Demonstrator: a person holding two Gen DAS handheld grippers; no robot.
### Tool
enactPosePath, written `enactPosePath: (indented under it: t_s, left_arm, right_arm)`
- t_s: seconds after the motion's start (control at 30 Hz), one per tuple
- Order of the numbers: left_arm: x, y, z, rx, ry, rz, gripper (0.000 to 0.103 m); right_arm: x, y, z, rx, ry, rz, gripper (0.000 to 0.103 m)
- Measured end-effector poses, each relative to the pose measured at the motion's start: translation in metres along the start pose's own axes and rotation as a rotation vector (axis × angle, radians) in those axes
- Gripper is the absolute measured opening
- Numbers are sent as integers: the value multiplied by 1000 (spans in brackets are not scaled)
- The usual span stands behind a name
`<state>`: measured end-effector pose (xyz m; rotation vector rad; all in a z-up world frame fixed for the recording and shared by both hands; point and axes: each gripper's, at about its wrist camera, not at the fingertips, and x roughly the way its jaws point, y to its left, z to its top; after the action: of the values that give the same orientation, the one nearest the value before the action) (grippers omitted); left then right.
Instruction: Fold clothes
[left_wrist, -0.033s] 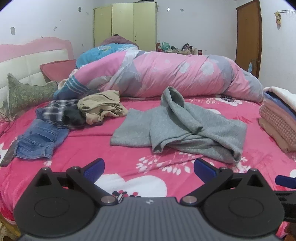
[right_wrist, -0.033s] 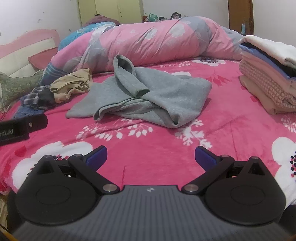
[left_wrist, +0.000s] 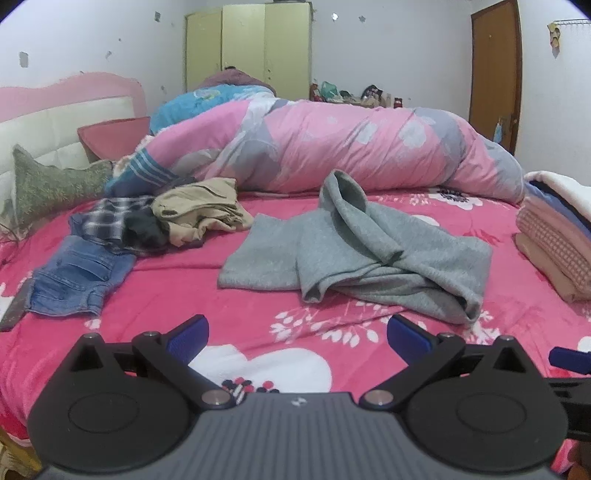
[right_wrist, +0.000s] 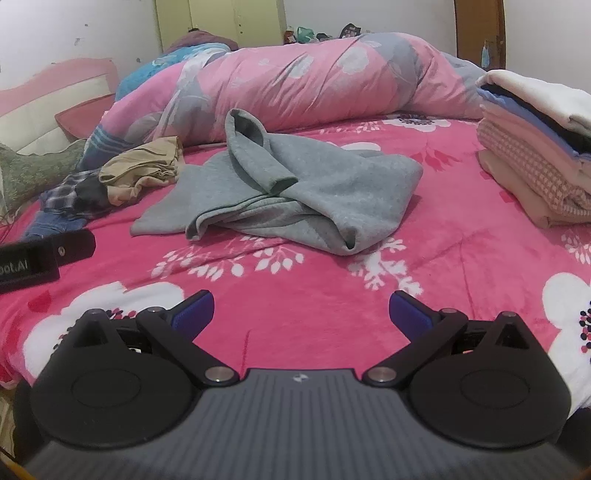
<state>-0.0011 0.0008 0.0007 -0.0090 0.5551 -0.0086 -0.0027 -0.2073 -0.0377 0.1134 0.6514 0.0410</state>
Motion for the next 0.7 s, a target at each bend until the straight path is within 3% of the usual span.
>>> enactPosePath:
  t_s: [0.17,0.43,0.7]
  left_arm:
    - [12,7,1,-13,59,-55,103]
    - [25,5,-3,-32,100,4,103]
    - [22,2,-6,-11,82,28,103]
  right_arm:
    - [-2,-4,2,3,3,-22,102]
    - [-6,-11,6,8,7,-58,102]
    - [-6,-8,6,21,11,-106,102]
